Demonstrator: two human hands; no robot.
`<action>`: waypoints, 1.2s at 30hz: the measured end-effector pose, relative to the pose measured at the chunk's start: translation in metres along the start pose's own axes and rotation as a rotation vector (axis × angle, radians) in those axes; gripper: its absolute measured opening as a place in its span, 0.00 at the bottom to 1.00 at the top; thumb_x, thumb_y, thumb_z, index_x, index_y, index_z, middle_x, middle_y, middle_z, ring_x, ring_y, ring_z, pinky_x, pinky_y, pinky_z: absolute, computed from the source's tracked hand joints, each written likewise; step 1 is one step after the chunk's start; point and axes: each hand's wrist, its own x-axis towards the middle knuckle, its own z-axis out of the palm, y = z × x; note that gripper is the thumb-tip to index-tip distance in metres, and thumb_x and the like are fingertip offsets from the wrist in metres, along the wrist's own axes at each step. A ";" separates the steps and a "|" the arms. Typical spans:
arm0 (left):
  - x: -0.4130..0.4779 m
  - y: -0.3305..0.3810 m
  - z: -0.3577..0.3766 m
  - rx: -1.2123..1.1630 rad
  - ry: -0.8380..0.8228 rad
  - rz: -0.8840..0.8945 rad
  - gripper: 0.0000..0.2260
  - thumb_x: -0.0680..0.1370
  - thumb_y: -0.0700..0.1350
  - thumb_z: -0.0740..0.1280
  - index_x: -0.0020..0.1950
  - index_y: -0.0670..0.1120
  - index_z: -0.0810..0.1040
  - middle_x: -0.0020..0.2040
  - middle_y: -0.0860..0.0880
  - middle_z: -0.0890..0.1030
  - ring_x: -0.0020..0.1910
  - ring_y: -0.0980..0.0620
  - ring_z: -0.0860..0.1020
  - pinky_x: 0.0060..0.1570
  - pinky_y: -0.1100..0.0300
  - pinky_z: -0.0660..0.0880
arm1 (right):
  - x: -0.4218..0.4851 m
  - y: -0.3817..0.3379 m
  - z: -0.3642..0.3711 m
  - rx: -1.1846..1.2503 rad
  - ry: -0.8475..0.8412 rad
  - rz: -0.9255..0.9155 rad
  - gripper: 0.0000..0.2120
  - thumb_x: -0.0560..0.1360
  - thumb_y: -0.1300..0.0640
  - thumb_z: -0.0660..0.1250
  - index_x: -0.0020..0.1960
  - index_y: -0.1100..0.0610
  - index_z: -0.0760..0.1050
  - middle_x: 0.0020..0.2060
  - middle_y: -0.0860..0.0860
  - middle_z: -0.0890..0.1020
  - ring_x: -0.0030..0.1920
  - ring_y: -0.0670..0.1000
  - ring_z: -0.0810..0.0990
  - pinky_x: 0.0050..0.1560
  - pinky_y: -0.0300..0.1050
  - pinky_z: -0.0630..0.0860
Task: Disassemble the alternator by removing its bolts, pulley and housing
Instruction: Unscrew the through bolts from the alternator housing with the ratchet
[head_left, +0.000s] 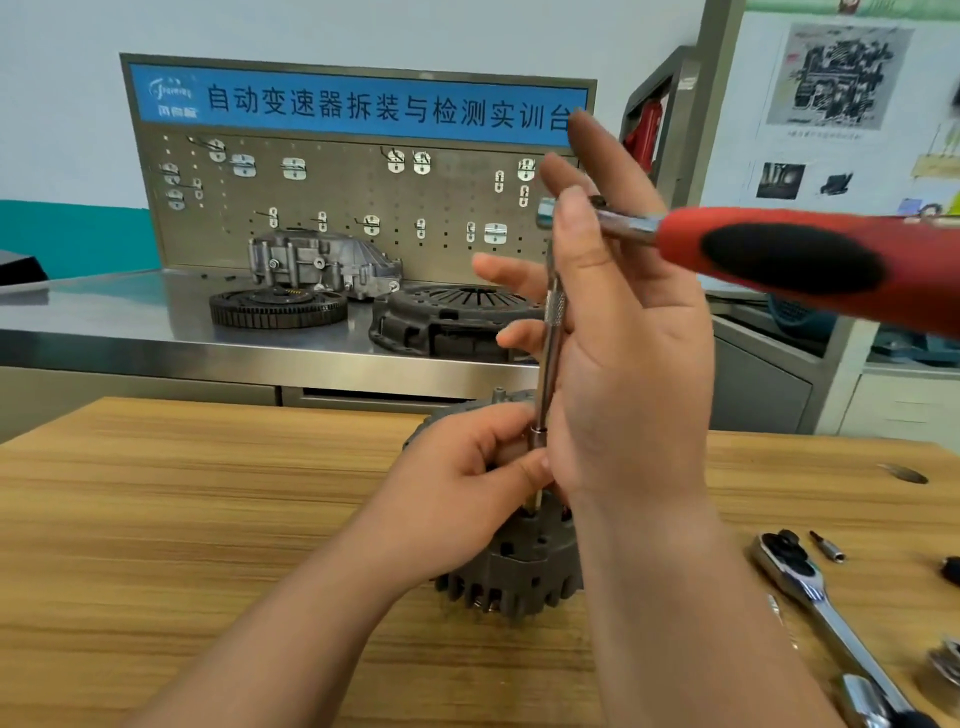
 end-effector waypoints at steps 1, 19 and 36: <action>0.000 0.000 -0.001 0.016 -0.011 -0.001 0.06 0.78 0.40 0.65 0.47 0.46 0.81 0.44 0.39 0.83 0.45 0.36 0.78 0.46 0.43 0.74 | 0.000 0.000 0.000 -0.004 -0.010 -0.001 0.12 0.77 0.55 0.63 0.59 0.44 0.76 0.59 0.45 0.81 0.43 0.50 0.84 0.30 0.34 0.75; 0.000 -0.003 -0.002 0.058 -0.018 -0.025 0.08 0.81 0.44 0.63 0.47 0.51 0.80 0.43 0.49 0.85 0.46 0.38 0.80 0.48 0.38 0.76 | 0.001 0.000 -0.002 -0.061 -0.018 -0.043 0.14 0.77 0.56 0.63 0.61 0.46 0.75 0.60 0.46 0.80 0.48 0.53 0.84 0.38 0.39 0.76; 0.000 -0.003 -0.001 0.027 -0.061 0.015 0.08 0.81 0.41 0.61 0.52 0.43 0.80 0.42 0.51 0.85 0.43 0.49 0.81 0.46 0.55 0.77 | 0.001 0.000 -0.004 0.032 -0.004 0.052 0.14 0.80 0.54 0.61 0.64 0.47 0.75 0.58 0.49 0.81 0.39 0.50 0.83 0.29 0.35 0.74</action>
